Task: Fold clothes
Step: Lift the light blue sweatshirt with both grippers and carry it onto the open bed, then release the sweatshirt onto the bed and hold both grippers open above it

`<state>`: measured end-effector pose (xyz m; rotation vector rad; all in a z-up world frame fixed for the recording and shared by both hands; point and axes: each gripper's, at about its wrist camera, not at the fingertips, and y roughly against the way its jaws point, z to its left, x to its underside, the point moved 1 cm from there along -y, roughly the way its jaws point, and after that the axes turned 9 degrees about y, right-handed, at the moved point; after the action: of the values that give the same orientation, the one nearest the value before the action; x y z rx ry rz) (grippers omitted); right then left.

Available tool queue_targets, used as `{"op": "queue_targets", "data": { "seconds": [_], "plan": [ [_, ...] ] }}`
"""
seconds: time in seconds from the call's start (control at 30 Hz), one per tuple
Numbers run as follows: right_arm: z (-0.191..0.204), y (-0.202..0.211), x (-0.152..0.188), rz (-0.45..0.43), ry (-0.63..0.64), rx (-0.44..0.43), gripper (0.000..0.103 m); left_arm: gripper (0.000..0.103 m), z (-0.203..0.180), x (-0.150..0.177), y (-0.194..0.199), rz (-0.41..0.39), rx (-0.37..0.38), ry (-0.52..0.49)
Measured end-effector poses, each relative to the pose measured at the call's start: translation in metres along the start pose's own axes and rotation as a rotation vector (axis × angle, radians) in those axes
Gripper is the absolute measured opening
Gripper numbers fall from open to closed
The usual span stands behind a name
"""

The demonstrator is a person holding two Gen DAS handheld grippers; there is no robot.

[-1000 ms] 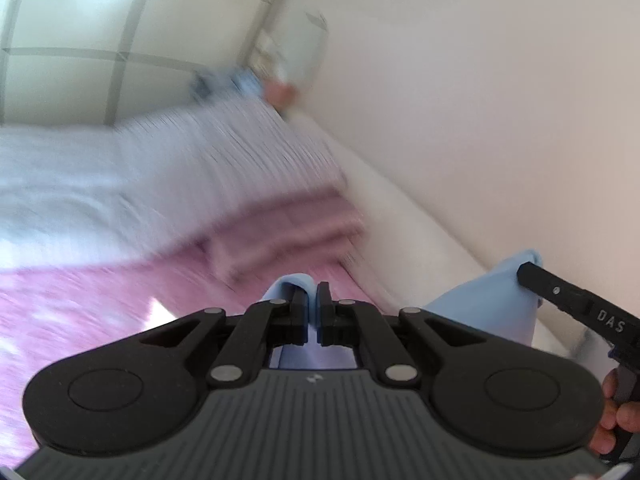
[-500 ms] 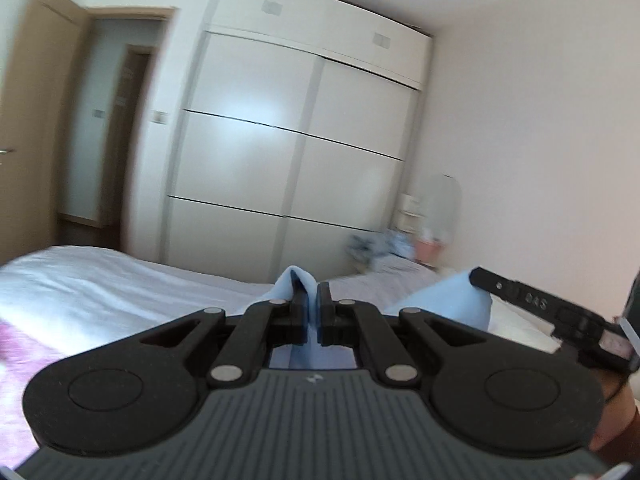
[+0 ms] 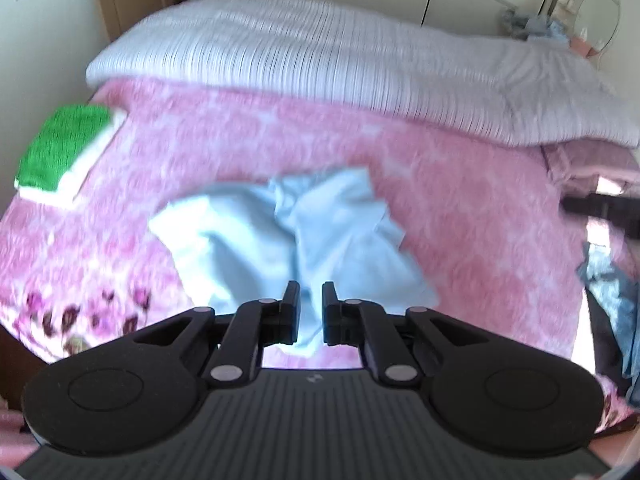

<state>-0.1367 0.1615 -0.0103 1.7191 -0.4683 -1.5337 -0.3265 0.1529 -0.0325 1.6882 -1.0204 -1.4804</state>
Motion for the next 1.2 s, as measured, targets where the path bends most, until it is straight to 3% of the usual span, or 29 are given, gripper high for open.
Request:
{"op": "queue_targets", "data": {
  "seconds": [0.13, 0.33, 0.47, 0.87, 1.2],
  "plan": [
    [0.034, 0.004, 0.058, 0.114, 0.045, -0.030, 0.048, 0.007, 0.009, 0.039, -0.002, 0.015, -0.051, -0.023],
    [0.037, 0.017, 0.107, 0.178, 0.018, -0.079, 0.048, 0.021, -0.003, 0.074, 0.015, -0.014, -0.097, -0.015],
    [0.030, 0.032, 0.119, 0.183, 0.048, -0.074, 0.048, 0.029, -0.010, 0.097, 0.026, -0.034, -0.127, -0.009],
    [0.031, 0.067, 0.184, 0.204, 0.066, -0.120, 0.048, 0.030, -0.027, 0.157, 0.058, -0.066, -0.181, 0.008],
    [0.040, 0.087, 0.188, 0.168, 0.093, -0.133, 0.048, 0.030, -0.032, 0.178, 0.079, -0.093, -0.187, 0.012]
  ]
}}
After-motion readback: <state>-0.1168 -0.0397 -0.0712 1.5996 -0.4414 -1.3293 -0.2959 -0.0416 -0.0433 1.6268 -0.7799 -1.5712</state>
